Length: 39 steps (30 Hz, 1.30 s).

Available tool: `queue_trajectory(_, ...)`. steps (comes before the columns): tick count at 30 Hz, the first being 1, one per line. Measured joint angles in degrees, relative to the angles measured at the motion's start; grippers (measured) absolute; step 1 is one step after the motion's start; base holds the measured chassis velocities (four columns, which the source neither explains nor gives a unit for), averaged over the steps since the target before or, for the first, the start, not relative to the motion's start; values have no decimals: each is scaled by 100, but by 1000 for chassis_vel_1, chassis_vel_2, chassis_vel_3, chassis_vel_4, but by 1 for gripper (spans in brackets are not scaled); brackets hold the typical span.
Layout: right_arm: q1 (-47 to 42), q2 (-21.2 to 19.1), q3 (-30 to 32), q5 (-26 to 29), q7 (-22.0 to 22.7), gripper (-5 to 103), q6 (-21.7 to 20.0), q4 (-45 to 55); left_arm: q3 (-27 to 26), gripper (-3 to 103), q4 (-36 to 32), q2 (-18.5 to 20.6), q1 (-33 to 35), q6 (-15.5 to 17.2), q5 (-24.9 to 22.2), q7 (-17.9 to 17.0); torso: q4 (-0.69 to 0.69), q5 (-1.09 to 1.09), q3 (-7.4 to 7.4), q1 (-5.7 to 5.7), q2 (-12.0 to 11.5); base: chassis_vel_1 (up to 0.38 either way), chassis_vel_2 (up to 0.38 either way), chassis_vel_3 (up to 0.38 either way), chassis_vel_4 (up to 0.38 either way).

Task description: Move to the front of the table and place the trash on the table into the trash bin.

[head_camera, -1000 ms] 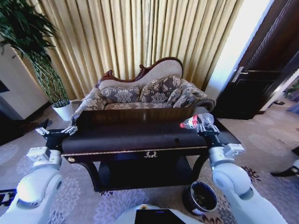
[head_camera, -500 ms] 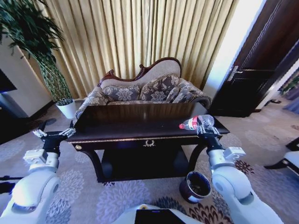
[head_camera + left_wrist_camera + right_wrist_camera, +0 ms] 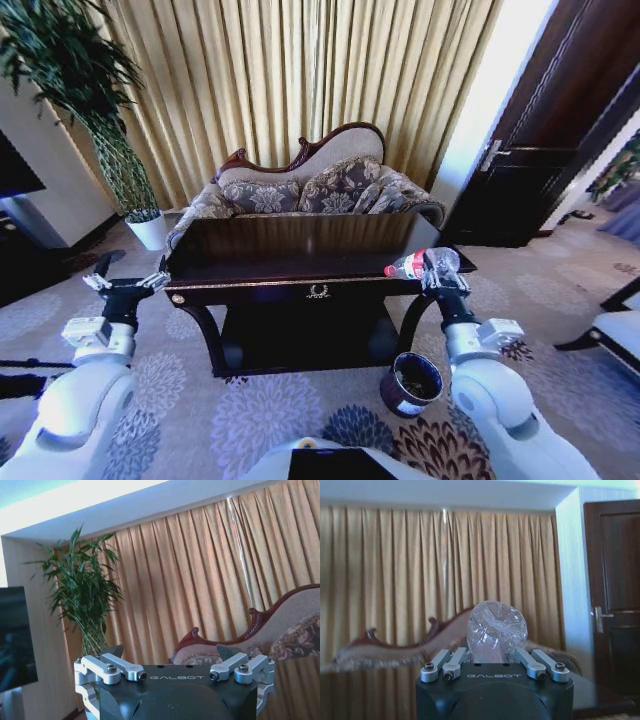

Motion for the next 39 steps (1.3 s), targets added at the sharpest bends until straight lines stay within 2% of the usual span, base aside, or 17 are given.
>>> queue_trajectory(5,-175,127,85,-182,-10,29,-168,-383,108,100,-22,-62,-4,31,4,-1,0,1,2,3,-2,0,0,0,0)
queue_trajectory(11,-434,294,125,-440,-43,29,-174,-854,236,100,-9,-109,-84,41,31,0,-1,1,0,1,0,0,0,0,0)
queue_trajectory(15,-310,477,-9,-1058,-114,29,244,-2012,362,100,15,-224,-92,43,135,1,0,1,0,1,0,0,0,0,0)
queue_trajectory(18,-218,529,-23,-1199,-131,29,406,-2403,377,100,6,-251,-81,43,147,1,1,1,0,1,-1,0,0,0,0)
queue_trajectory(20,179,627,-54,-1417,-139,29,791,-3501,390,100,-39,-305,-51,41,159,12,0,4,0,1,-1,0,0,0,0)
queue_trajectory(21,179,627,-54,-1417,-139,29,791,-3501,390,100,-39,-305,-51,41,159,12,0,4,0,1,-1,0,0,0,0)
queue_trajectory(23,565,677,-67,-1563,-139,29,1031,-4310,390,100,-62,-331,-45,38,162,19,1,0,0,1,0,0,0,0,0)
queue_trajectory(24,565,677,-67,-1563,-139,29,1031,-4310,390,100,-62,-331,-45,38,162,19,1,0,0,1,0,0,0,0,0)
queue_trajectory(26,880,735,-81,-1734,-139,29,1252,-5180,360,100,-104,-348,-24,37,162,17,0,3,0,1,-1,0,0,0,0)
queue_trajectory(32,1319,867,-165,-1542,-115,29,1334,-6263,305,100,-161,-374,59,12,180,18,0,1,0,1,-1,0,0,0,0)
queue_trajectory(35,1374,896,-171,-1521,-61,26,1334,-6368,311,100,-188,-372,60,8,189,18,0,1,0,1,0,0,0,0,0)
queue_trajectory(36,1384,901,-170,-1513,-44,34,1334,-6385,317,100,-203,-371,59,7,195,18,0,1,0,1,-1,0,0,0,0)
queue_trajectory(38,1387,903,-169,-1509,-37,34,1334,-6388,319,100,-213,-370,60,6,198,18,0,1,0,1,-1,0,0,0,0)
queue_trajectory(39,1390,908,-159,-1505,-23,44,1335,-6390,322,100,-224,-370,64,5,205,18,0,1,0,1,-1,0,0,0,0)
